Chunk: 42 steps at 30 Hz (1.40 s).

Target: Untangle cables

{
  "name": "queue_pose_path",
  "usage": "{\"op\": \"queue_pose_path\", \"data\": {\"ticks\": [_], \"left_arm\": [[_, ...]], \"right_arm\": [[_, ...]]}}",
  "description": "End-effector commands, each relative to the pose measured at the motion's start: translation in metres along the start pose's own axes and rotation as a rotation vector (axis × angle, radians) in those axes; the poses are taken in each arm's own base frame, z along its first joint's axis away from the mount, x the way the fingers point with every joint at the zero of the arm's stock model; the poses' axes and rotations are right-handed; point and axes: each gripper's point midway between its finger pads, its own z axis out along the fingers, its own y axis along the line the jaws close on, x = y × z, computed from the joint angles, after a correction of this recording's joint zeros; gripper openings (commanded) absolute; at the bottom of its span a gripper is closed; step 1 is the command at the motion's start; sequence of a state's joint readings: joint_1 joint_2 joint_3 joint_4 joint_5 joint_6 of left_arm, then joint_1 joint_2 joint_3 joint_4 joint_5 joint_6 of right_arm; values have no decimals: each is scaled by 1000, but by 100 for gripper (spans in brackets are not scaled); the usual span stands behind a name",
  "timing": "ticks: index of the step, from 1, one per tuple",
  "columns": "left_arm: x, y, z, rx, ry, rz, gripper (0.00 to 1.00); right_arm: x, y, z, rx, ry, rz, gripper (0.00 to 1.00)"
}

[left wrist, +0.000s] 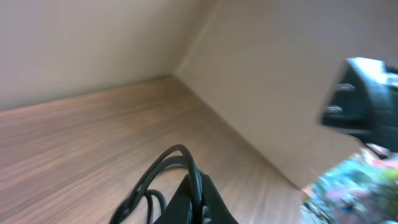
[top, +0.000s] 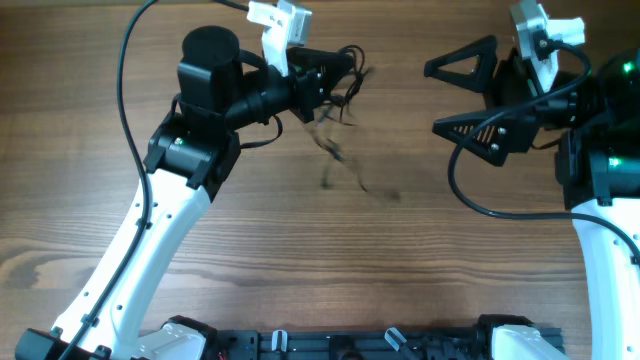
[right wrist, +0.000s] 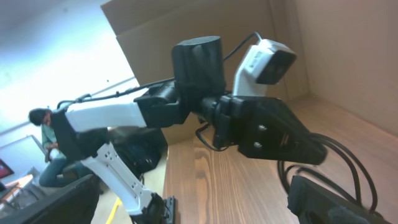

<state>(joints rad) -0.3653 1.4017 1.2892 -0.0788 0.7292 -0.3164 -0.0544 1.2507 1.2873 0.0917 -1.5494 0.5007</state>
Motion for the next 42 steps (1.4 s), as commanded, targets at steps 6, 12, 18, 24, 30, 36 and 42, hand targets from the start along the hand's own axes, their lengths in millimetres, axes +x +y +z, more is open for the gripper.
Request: {"op": "queue_pose_path", "data": {"ticks": [6, 12, 18, 24, 30, 36, 42], "left_arm": [[-18, -39, -11, 158, -39, 15, 4], [-46, -46, -14, 145, -149, -60, 4], [-42, -74, -5, 218, -147, -26, 4], [-40, -93, -1, 269, -147, -6, 4], [-32, -110, 5, 309, -124, -5, 4], [-27, -126, 7, 355, -114, 9, 4], [-23, -131, 6, 383, -93, 13, 4]], "right_arm": [[22, -95, -29, 559, -114, 282, 100], [65, -108, -41, 685, 61, 182, 100], [65, -101, -35, 622, 118, 14, 100], [67, -113, -43, 693, 162, -69, 100], [60, -120, -48, 740, 160, -116, 100], [56, -120, -49, 742, 153, -140, 100], [49, -124, -51, 767, 141, -172, 100]]}}
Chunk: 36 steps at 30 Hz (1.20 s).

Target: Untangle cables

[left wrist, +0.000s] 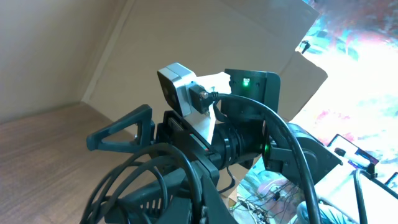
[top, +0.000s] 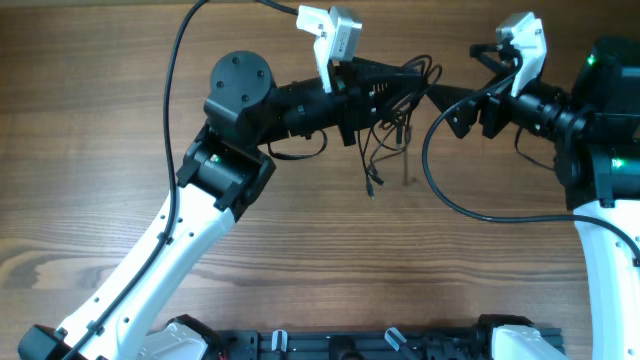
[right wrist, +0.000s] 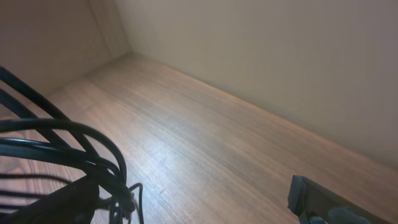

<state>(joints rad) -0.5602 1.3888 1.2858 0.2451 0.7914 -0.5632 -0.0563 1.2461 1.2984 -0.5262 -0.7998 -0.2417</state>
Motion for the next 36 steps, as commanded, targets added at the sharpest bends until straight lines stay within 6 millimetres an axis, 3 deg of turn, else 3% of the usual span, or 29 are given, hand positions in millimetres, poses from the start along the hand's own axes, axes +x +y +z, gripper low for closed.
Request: {"op": "queue_pose_path", "data": {"ticks": [1, 4, 10, 13, 19, 25, 31, 36], "left_arm": [[-6, -20, -4, 44, -6, 25, 4], [-7, -19, -5, 43, -7, 25, 4], [-6, -19, -5, 45, -2, 22, 4], [-4, -21, -5, 56, 6, 23, 4], [-6, -23, -5, 63, -2, 34, 4], [-12, -20, -5, 40, -32, 43, 4], [-14, -18, -5, 28, -41, 44, 4], [-22, -16, -9, 24, -64, 48, 4]], "right_arm": [[-5, -2, -2, 16, -12, -32, 100], [-11, 9, -3, -47, -41, -49, 100], [-23, -2, -3, 9, -81, -101, 100], [-21, -14, -3, 79, -66, -100, 99], [-11, -12, -3, 68, -32, -63, 100], [16, 5, -3, -11, 61, 44, 100], [7, 51, -9, -280, -15, -50, 100], [11, 62, -13, -340, -17, -78, 100]]}}
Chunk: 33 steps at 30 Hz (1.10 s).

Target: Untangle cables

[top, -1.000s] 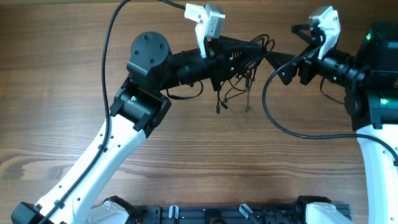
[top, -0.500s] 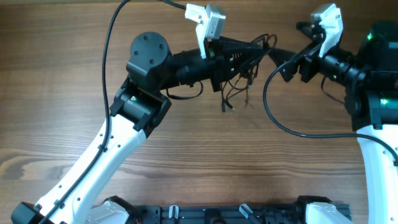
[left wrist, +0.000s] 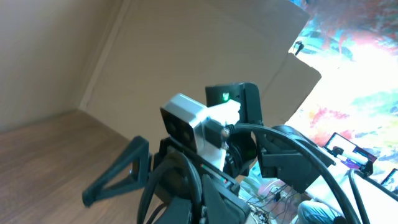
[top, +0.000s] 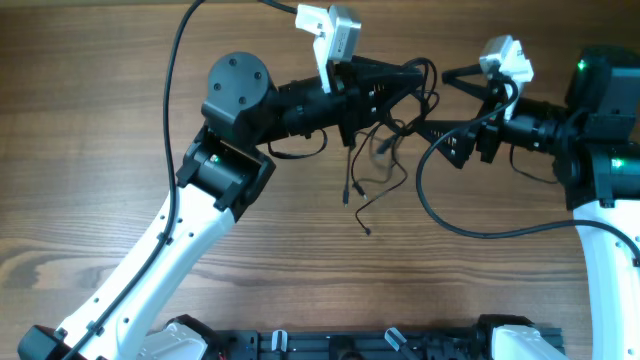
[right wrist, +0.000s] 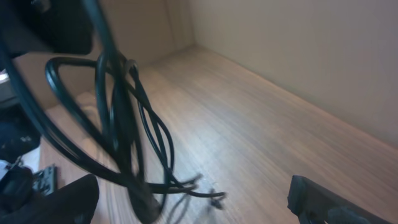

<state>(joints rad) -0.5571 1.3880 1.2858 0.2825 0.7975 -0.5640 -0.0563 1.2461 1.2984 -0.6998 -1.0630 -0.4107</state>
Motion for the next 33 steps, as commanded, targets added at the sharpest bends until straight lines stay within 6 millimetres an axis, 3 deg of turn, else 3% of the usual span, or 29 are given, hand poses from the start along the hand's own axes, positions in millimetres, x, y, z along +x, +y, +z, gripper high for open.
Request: {"op": "queue_pose_path", "data": {"ticks": [1, 3, 8, 10, 12, 13, 17, 21, 23, 25, 33], "left_arm": [[-18, -12, -8, 9, -51, 30, 4], [-19, -13, -8, 13, -55, 35, 4], [-14, -22, -3, 42, -38, -23, 4], [-10, -29, 1, 63, -31, -22, 4], [-12, -34, 2, 80, -38, -33, 4], [-15, -37, 2, 91, -48, -57, 4], [-29, -50, -1, 144, -92, -149, 4], [-67, -67, -12, 210, -243, -226, 4], [-100, -52, -28, 168, -412, -282, 4], [-134, -22, -53, 67, -623, -338, 4], [-182, 28, -121, -27, -974, -497, 6]], "right_arm": [[-5, 17, -3, -86, -33, -60, 100], [-6, 28, -4, -147, -58, -102, 100], [-19, 34, -6, -189, -112, -163, 99], [-21, 33, -6, -183, -116, -176, 75], [-21, 33, -6, -182, -115, -176, 20], [-20, 32, -6, -176, -112, -173, 4], [-19, 28, -5, -156, -101, -171, 4], [-6, 14, -2, -69, -35, -131, 4], [4, 13, -2, -53, 3, -126, 4], [12, 16, -2, -62, 27, -136, 4], [23, 3, -3, 14, 86, -123, 4]]}}
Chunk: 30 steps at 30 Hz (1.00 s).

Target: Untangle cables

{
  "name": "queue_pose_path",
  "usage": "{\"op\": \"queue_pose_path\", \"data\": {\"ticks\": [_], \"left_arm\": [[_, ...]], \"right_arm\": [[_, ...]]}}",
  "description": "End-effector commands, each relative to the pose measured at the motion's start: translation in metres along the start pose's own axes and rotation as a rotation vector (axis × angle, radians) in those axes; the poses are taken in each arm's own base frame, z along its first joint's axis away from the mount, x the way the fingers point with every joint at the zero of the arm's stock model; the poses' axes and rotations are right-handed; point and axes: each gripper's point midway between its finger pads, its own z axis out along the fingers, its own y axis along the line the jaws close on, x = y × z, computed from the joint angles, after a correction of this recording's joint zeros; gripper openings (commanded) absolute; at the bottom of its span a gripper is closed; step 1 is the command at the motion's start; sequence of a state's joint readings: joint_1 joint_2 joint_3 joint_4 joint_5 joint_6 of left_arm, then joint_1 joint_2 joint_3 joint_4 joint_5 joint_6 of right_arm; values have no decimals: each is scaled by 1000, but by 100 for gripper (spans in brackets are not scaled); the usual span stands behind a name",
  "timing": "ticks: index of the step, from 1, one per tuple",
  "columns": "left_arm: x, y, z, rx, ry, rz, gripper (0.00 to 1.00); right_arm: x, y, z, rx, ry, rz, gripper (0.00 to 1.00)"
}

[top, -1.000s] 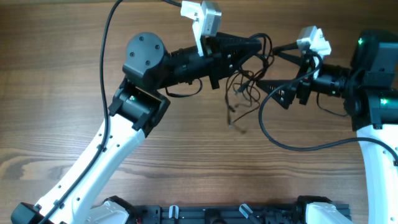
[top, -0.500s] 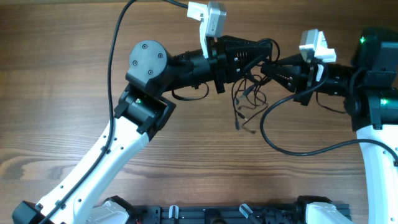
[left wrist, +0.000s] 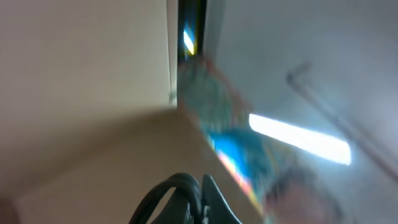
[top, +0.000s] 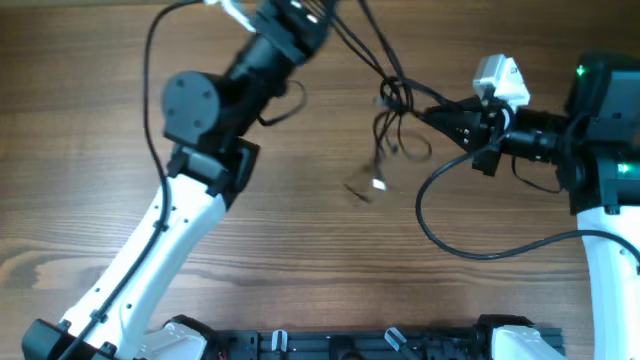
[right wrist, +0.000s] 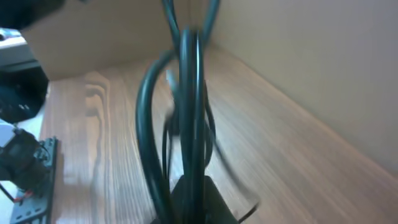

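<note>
A bundle of thin black cables (top: 392,108) hangs in the air between both grippers, its loose ends (top: 378,184) dangling over the table. My left gripper (left wrist: 198,198) is raised at the far top edge of the overhead view, shut on a cable loop (left wrist: 176,186); that view is blurred. My right gripper (top: 428,108) is shut on the cables at their right side. In the right wrist view the strands (right wrist: 188,93) rise straight up from the shut fingers (right wrist: 194,193).
The wooden table (top: 300,240) lies below the hanging cables. The left arm (top: 195,150) slants across the left half; the right arm (top: 600,140) stands at the right edge with its own black lead (top: 450,230) looping over the table.
My right gripper, then open around the bundle, is now shut on it. The left gripper has moved up and toward the far edge, and the cables now stretch between the two.
At first my left gripper held the bundle at the far middle, with the right gripper open and apart. Then the bundle was right next to the open right gripper, then between its fingers. Now both hold it and the left stands away.
</note>
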<state>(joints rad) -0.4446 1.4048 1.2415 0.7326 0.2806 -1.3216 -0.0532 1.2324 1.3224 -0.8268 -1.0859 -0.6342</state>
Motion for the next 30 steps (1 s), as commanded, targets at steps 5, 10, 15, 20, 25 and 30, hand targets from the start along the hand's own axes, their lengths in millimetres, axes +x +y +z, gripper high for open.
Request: {"op": "queue_pose_path", "data": {"ticks": [5, 10, 15, 20, 25, 30], "left_arm": [[-103, -45, -26, 91, -338, -46, 7], [-148, -43, -48, 82, -417, -7, 6], [-131, -43, -42, 75, -283, 12, 4], [-103, -42, -37, 68, -117, 29, 4], [-44, -24, -40, 16, 231, 148, 4], [-14, -6, -49, -40, 410, 109, 4]], "right_arm": [[25, -15, 1, 74, 90, 39, 4], [42, -41, -5, 239, 180, 158, 4], [44, -84, -22, 506, 172, 353, 4], [61, -114, -48, 768, 203, 504, 8], [43, -86, -22, 517, 164, 366, 99], [25, -60, -8, 327, 89, 352, 100]]}}
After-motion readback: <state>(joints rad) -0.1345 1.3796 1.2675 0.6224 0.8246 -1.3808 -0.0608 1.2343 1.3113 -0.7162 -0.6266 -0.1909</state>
